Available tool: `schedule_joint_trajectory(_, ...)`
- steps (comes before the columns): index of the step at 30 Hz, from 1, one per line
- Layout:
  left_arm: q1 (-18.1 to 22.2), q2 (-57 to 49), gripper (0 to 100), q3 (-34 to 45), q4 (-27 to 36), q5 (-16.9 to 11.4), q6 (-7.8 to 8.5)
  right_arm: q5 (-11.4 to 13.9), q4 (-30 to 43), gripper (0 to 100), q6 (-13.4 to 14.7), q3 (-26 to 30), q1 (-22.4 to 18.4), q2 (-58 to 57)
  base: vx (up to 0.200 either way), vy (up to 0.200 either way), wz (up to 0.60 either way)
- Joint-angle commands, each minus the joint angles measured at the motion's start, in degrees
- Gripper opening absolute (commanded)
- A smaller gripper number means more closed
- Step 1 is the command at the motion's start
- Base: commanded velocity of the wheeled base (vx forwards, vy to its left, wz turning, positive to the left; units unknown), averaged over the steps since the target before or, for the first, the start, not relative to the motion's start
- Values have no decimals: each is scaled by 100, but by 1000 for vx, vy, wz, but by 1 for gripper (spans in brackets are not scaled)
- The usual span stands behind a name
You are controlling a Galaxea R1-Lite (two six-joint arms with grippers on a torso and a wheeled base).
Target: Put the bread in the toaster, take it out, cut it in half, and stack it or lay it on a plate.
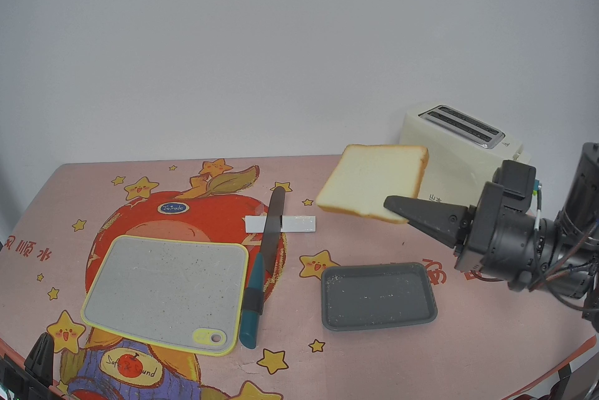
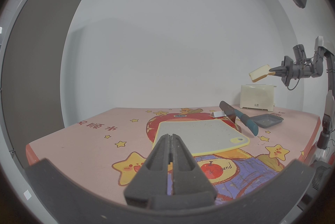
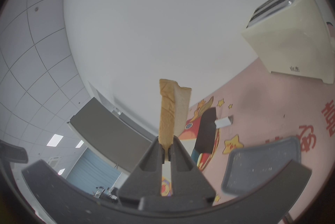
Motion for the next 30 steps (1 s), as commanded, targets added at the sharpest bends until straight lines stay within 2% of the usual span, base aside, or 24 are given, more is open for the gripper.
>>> schedule_joint_trajectory(1,2,-93,0,101,-1,-2,0,197,967,0,76,-397,120,-630,0,0,0)
schedule_joint_trajectory(4,2,-93,0,101,8,-11,17,610,1556,0,147,-538,67,-832,0,0,0)
schedule_joint_trajectory(6,2,-93,0,101,8,-11,17,610,1556,0,147,-538,67,-832,0,0,0)
schedule_joint_trajectory(7,-7,-93,0,101,-1,-11,9,1102,1723,0,402,-538,6,-1078,0,0,0)
schedule_joint_trajectory(9,2,-93,0,101,-1,-11,9,1269,1775,0,560,-529,-3,-1236,0,0,0)
schedule_joint_trajectory(11,2,-93,0,101,-1,-11,9,1401,1793,0,595,-512,-47,-1289,0,0,0)
schedule_joint_trajectory(25,2,-93,0,101,-1,-2,0,1418,1828,0,586,-476,-135,-1245,0,0,0)
schedule_joint_trajectory(30,2,-93,0,101,-1,-11,0,1410,1828,0,586,-459,-135,-1210,0,200,0)
